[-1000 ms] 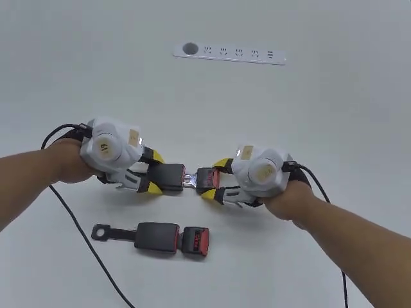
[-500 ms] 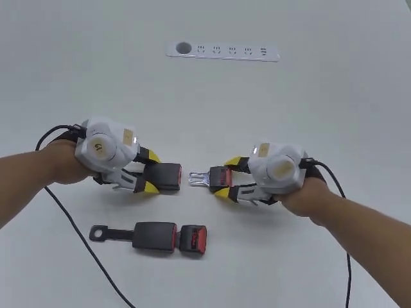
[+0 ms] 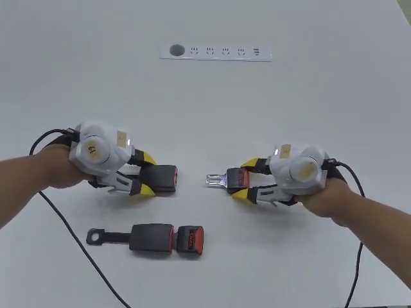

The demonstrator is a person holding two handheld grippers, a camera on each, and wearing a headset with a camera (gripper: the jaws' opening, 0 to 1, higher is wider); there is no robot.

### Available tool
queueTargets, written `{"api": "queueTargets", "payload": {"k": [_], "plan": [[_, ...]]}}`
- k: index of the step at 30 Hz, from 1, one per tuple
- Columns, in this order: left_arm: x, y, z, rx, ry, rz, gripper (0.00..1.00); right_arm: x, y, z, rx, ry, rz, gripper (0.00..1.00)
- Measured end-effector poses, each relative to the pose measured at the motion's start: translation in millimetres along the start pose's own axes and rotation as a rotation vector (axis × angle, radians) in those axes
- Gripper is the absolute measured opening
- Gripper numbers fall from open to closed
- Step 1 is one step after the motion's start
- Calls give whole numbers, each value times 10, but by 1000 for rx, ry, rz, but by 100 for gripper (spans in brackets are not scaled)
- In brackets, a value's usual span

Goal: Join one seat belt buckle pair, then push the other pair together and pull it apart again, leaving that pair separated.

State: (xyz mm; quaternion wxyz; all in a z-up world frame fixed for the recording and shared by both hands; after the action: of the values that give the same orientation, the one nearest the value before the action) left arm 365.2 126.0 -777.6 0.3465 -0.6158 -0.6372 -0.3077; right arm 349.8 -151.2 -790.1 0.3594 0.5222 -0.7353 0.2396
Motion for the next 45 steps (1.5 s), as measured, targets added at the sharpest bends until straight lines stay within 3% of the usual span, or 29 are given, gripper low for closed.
{"api": "queueTargets", "payload": {"k": [19, 31, 33, 34, 36, 38, 40, 41, 43, 45], "plan": [[1, -4, -16, 10, 11, 2, 35, 300, -51, 333, -31, 22, 22, 37], [-8, -6, -52, 24, 38, 6, 35, 312, -38, 372, -42, 14, 40, 39], [2, 9, -66, 96, 38, -18, 37, 338, -31, 382, -37, 16, 66, 43], [21, 29, -60, 106, 52, -49, 40, 358, -25, 353, -81, -26, 80, 46], [69, 21, -18, 116, 90, -63, 47, 405, -40, 323, -111, -51, 121, 56], [123, -16, -43, 184, 22, -73, 56, 433, -61, 311, -163, -66, 158, 68], [168, 16, -11, 204, 5, -110, 64, 485, -78, 283, -201, -91, 205, 78], [193, 15, -3, 206, 8, -127, 67, 520, -87, 259, -208, -120, 240, 81], [270, -4, -9, 232, -26, -178, 73, 579, -73, 221, -229, -143, 286, 83], [364, -51, -29, 312, -80, -223, 74, 617, -61, 197, -232, -160, 321, 86]]}}
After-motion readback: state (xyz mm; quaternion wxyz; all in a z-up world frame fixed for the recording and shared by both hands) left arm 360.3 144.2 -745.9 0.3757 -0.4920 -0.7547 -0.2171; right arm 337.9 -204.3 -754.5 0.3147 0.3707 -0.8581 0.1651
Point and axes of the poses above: the centre of the closed fingertips' face, and the gripper's own axes: x roughly backward along the fingers, y roughly to its left, z roughly out of its underside, the point moved 9 cm from there along x, roughly backward along the fingers, and after that the axes turned 5 degrees about y, right-handed, at the moved point
